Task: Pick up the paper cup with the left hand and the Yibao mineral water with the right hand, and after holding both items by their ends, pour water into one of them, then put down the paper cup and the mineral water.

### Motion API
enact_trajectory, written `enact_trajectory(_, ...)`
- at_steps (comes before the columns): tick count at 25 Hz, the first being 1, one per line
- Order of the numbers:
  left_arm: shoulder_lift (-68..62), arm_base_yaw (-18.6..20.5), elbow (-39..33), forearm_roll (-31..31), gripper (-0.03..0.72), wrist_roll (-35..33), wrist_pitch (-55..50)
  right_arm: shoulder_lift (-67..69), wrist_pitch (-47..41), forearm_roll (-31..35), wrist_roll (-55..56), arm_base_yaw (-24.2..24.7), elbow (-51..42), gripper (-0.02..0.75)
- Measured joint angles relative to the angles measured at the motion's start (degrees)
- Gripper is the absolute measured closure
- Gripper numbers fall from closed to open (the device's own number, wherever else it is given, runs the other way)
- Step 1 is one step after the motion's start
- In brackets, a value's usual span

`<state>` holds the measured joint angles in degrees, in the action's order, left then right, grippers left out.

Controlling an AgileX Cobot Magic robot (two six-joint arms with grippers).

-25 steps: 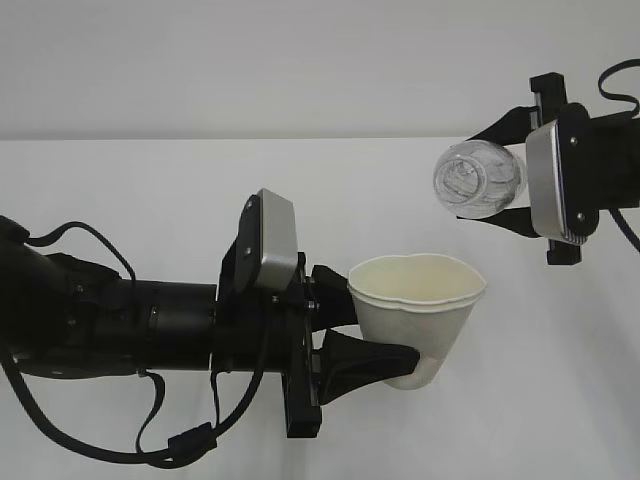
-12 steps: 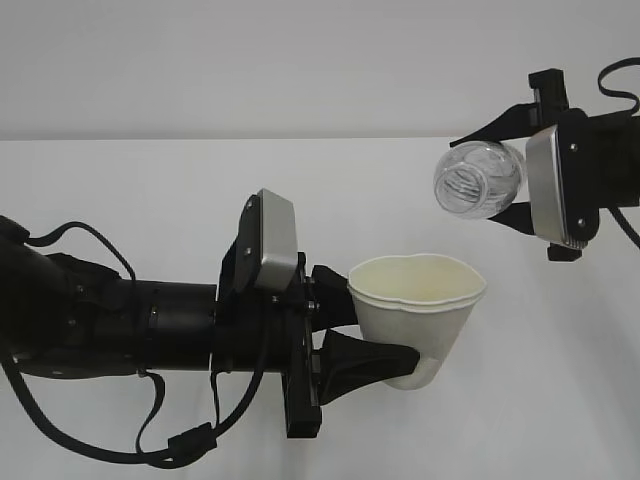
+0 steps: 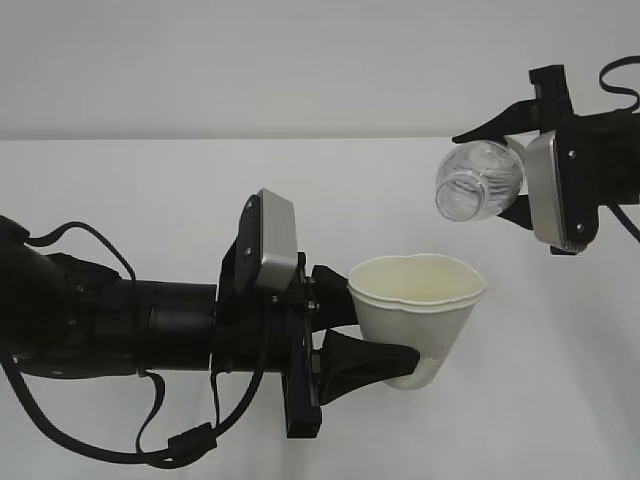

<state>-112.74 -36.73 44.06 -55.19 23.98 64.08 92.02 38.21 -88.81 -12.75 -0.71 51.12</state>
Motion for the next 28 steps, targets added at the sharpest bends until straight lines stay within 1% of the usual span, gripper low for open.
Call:
enact_trajectory(5,0.0,0.0,0.0,0.0,0.323,0.0,0.0,0.0,-0.1,1.1,-2.5,0.0,0.0,0.249)
enact_trajectory(20,0.0,0.0,0.0,0.1,0.324,0.0,0.0,0.0,-0.2,1.5,-6.6,0.0,0.0,0.249)
enact_trajectory(28,0.0,0.0,0.0,0.3,0.324,0.0,0.0,0.0,-0.2,3.3,-9.2,0.0,0.0,0.249)
